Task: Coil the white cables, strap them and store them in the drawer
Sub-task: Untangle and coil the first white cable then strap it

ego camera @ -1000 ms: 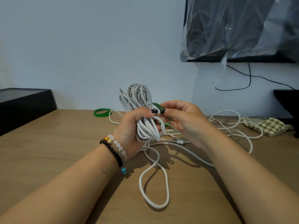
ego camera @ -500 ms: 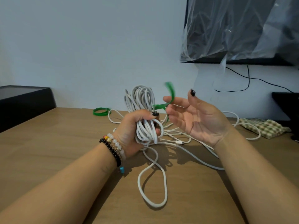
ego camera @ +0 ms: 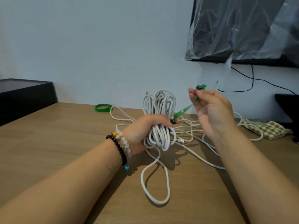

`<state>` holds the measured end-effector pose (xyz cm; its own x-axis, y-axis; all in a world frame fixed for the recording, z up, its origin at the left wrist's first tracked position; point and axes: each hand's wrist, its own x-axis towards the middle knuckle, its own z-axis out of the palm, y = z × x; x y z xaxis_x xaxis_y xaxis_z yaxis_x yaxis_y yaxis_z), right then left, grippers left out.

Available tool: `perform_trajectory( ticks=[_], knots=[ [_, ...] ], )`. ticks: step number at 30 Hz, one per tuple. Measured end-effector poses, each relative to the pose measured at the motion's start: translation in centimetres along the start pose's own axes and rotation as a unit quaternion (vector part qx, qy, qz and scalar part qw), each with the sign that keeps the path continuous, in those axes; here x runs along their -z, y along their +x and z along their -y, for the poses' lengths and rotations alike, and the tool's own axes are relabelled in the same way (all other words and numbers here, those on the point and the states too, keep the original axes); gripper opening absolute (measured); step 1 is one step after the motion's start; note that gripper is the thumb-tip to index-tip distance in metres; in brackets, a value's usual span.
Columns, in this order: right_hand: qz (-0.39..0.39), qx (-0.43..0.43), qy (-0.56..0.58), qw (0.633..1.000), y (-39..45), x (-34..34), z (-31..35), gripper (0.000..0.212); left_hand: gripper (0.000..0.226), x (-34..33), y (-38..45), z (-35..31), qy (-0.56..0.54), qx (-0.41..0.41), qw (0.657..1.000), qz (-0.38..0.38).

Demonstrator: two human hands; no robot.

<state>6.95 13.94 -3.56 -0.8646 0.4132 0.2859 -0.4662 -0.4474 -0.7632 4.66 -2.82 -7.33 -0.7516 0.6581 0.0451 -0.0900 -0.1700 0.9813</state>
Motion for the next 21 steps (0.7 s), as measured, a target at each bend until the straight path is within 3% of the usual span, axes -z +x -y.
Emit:
perform_trajectory(
  ticks=[4, 7, 15, 18, 21],
  knots=[
    [-0.061, 0.04, 0.063, 0.995, 0.0, -0.2, 0.4, 0.018, 0.029, 0.0, 0.0, -0.1, -0.001, -0.001, 1.0, -0.016],
    [-0.082, 0.068, 0.068, 0.992, -0.1, -0.2, 0.3, 0.019, 0.011, 0.0, 0.1, -0.1, 0.002, -0.008, 1.0, -0.015],
    [-0.12, 0.161, 0.024, 0.979, 0.4, 0.6, 1.4, 0.011, 0.01, 0.3, 0.2, 0.3, 0.063, -0.003, 0.997, -0.053],
    [-0.157, 0.274, -0.064, 0.947, 0.7, 1.3, 2.1, 0.015, 0.007, 0.5, 0.5, 0.5, 0.062, -0.004, 0.994, -0.09],
    [-0.207, 0.359, -0.112, 0.903, 1.0, 1.9, 2.3, 0.009, 0.018, 0.9, 0.6, 0.6, 0.051, -0.004, 0.991, -0.124]
  ],
)
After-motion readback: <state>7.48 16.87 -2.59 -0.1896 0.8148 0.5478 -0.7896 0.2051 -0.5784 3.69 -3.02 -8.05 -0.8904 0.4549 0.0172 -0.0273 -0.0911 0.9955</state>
